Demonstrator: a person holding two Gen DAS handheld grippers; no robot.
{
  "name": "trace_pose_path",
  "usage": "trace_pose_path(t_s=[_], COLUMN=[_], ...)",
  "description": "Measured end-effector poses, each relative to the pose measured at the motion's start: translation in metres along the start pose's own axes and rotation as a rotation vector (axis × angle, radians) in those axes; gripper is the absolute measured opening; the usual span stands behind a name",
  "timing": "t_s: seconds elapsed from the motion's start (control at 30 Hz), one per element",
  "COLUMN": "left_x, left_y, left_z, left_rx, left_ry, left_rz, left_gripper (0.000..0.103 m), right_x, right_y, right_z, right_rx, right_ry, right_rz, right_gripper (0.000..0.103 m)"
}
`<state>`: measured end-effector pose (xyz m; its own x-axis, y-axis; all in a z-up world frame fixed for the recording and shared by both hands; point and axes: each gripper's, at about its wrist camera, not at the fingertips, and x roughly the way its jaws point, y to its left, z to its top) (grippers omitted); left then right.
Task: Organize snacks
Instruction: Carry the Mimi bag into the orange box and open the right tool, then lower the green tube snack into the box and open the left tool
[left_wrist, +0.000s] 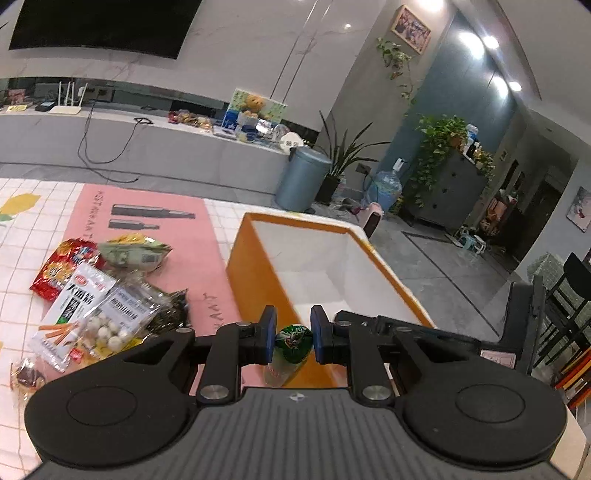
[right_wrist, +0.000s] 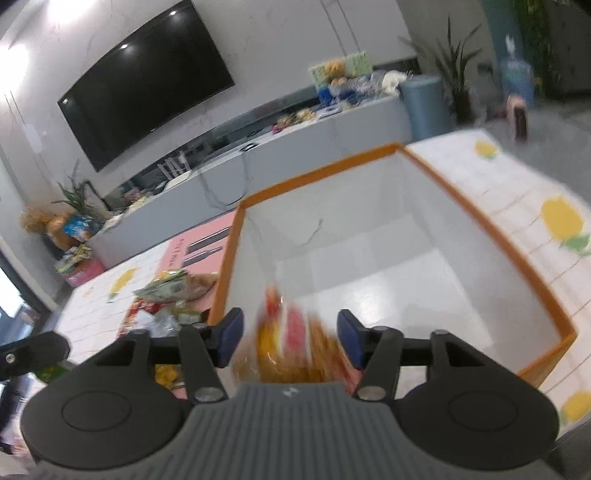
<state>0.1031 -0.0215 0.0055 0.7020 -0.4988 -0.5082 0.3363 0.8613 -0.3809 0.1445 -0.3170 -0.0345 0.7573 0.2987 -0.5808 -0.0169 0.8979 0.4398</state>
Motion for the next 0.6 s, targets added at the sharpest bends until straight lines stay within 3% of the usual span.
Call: trace_pose_path(t_s=[0.07, 0.17, 0.3, 0.43, 0.6], left_x=[0.002, 0.007, 0.021, 0.043, 0.076], left_y=[-0.007, -0.018, -0.039, -0.062, -0.069], left_z=[0.002, 0.005, 0.007, 0.007, 0.007], left_rx=[0.002, -0.003, 0.026, 0.075, 0.053], left_ry=[-0.009, -0.010, 0.008, 0.064, 0.122], left_rz=[-0.009, -0.032, -0.062, -0.096, -0.119], left_gripper=[0.021, 0.021, 0.021, 0.021, 0.021], right_x=[-0.009, -0.023, -0.040, -0.055, -0.071], right_y=[0.000, -0.009, -0.025, -0.036, -0.041], right_z=[0.002, 0.005, 0.007, 0.006, 0.004], right_rx=[-0.009, 0.043, 0.103, 0.152, 0.228], right_ry=[-0.027, -0.081, -0.125, -0.172, -0.248], right_rz=[0.026, 0.010, -0.085, -0.101, -0.113], right_gripper=[0.092, 0.092, 0.092, 0.092, 0.092])
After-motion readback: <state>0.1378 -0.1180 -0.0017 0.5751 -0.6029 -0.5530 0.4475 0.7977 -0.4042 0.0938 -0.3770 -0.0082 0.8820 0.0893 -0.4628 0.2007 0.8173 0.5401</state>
